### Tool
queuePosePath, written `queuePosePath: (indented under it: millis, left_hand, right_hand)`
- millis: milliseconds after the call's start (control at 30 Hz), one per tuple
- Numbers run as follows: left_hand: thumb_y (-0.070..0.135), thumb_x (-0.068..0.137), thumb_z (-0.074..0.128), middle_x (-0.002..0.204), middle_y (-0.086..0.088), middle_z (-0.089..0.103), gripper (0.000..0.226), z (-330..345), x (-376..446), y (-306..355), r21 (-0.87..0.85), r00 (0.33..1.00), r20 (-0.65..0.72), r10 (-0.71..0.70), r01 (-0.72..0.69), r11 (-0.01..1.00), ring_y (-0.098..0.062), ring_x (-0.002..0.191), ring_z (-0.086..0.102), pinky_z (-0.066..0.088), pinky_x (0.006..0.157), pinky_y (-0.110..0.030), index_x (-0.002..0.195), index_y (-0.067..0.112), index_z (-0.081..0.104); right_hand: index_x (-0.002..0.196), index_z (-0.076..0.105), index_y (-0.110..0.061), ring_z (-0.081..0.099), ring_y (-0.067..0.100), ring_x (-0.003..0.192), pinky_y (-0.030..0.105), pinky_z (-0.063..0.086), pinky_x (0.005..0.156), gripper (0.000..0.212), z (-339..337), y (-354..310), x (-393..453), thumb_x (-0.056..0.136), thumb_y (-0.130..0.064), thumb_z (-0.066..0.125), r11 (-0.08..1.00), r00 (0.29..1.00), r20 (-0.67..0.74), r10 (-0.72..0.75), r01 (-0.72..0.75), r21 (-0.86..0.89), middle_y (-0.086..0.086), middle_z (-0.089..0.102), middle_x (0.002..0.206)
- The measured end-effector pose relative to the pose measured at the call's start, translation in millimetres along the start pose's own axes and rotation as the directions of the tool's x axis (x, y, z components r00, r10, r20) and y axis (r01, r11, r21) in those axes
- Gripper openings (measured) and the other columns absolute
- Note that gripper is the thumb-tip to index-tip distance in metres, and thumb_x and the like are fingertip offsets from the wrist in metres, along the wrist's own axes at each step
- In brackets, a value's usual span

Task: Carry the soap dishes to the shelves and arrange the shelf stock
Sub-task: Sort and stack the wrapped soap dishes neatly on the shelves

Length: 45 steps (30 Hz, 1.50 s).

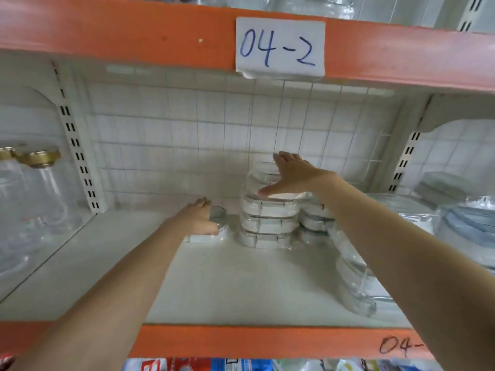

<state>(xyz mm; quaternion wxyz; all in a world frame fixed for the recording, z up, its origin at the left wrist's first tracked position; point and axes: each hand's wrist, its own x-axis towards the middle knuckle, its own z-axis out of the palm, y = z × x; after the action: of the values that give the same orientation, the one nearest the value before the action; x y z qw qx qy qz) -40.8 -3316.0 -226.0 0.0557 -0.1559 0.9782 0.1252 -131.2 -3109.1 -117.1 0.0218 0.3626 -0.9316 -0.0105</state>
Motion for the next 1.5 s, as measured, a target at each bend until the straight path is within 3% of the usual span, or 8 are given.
queuePosePath:
  millis: [100,167,333,433,533,800,1100,1500]
  left_hand:
    - [0.048,0.063,0.062,0.161,-0.004,0.008,0.11,-3.9,3.2,0.8,0.021,0.996,0.079,-0.041,0.039,0.999,-0.028,0.146,0.01,0.02,0.115,-0.034,0.154,0.012,0.011]
    - [0.043,0.05,0.056,0.157,0.001,0.015,0.114,-7.2,2.4,-2.7,0.043,0.993,0.111,-0.039,0.034,0.998,-0.028,0.145,0.011,0.023,0.114,-0.035,0.153,0.014,0.016]
    - [0.026,0.072,0.069,0.149,-0.003,0.016,0.102,-7.1,-1.8,-13.3,0.098,0.984,0.176,0.002,-0.02,0.995,-0.021,0.141,0.014,0.03,0.11,-0.032,0.152,0.01,0.01]
    - [0.039,0.07,0.079,0.138,-0.008,0.03,0.094,-6.9,-12.7,-13.6,0.151,0.994,0.099,0.037,-0.051,0.987,-0.024,0.133,0.026,0.033,0.104,-0.029,0.144,0.007,0.031]
    - [0.047,0.063,0.084,0.139,-0.01,0.031,0.101,-6.1,-36.8,-10.3,0.137,0.997,0.055,0.055,-0.062,0.989,-0.026,0.132,0.026,0.033,0.108,-0.033,0.141,0.005,0.035]
    - [0.044,0.065,0.082,0.144,-0.009,0.028,0.104,-22.2,-137.7,1.2,0.09,0.988,0.11,0.107,-0.117,0.989,-0.025,0.133,0.023,0.03,0.111,-0.037,0.145,0.005,0.029]
    - [0.04,0.059,0.085,0.128,-0.004,0.039,0.094,-54.7,-270.8,48.0,0.109,0.952,0.21,0.221,-0.248,0.963,-0.022,0.117,0.033,0.035,0.101,-0.031,0.135,0.008,0.042]
    - [0.04,0.064,0.084,0.135,-0.005,0.033,0.106,-186.6,-366.0,113.7,0.007,0.939,0.211,0.271,-0.279,0.96,-0.019,0.13,0.031,0.032,0.107,-0.028,0.148,0.012,0.026]
  right_hand:
    - [0.152,0.0,-0.017,0.004,0.025,0.147,0.048,0.013,0.116,0.111,-3.0,4.4,8.4,0.075,-0.069,0.06,0.998,0.992,0.119,0.051,-0.055,0.033,0.004,0.002,0.16]
    - [0.15,0.01,-0.022,0.015,0.027,0.143,0.052,0.022,0.113,0.109,-2.9,5.6,11.8,0.068,-0.069,0.064,0.996,0.982,0.169,0.085,-0.086,-0.002,0.003,0.016,0.157]
    - [0.136,0.036,-0.018,0.03,0.025,0.125,0.044,0.033,0.104,0.096,-4.3,-2.1,4.2,0.06,-0.067,0.07,0.997,0.996,0.087,0.028,-0.022,-0.074,0.004,0.037,0.133]
    - [0.137,0.035,-0.015,0.029,0.023,0.125,0.037,0.03,0.102,0.094,-1.8,-18.3,-14.3,0.065,-0.062,0.071,0.999,1.0,-0.012,-0.016,0.016,0.037,0.004,0.034,0.13]
    - [0.137,0.031,-0.012,0.031,0.026,0.124,0.041,0.029,0.104,0.095,3.9,-38.4,-37.2,0.067,-0.06,0.072,0.996,0.995,-0.073,-0.063,0.068,0.062,0.007,0.032,0.13]
    - [0.144,0.021,-0.008,0.026,0.029,0.132,0.045,0.026,0.108,0.103,-0.9,-68.0,-128.4,0.07,-0.063,0.068,0.997,0.995,0.095,-0.034,0.027,0.069,0.01,0.03,0.139]
    - [0.143,0.021,-0.008,0.028,0.027,0.131,0.042,0.027,0.108,0.103,-49.7,-91.4,-246.0,0.07,-0.065,0.066,0.993,0.969,0.247,-0.032,0.004,0.116,0.009,0.03,0.141]
    - [0.146,0.02,-0.009,0.025,0.027,0.136,0.045,0.023,0.113,0.108,-188.2,-85.3,-333.0,0.068,-0.067,0.068,0.989,0.978,0.2,-0.062,0.034,0.141,0.007,0.028,0.146]
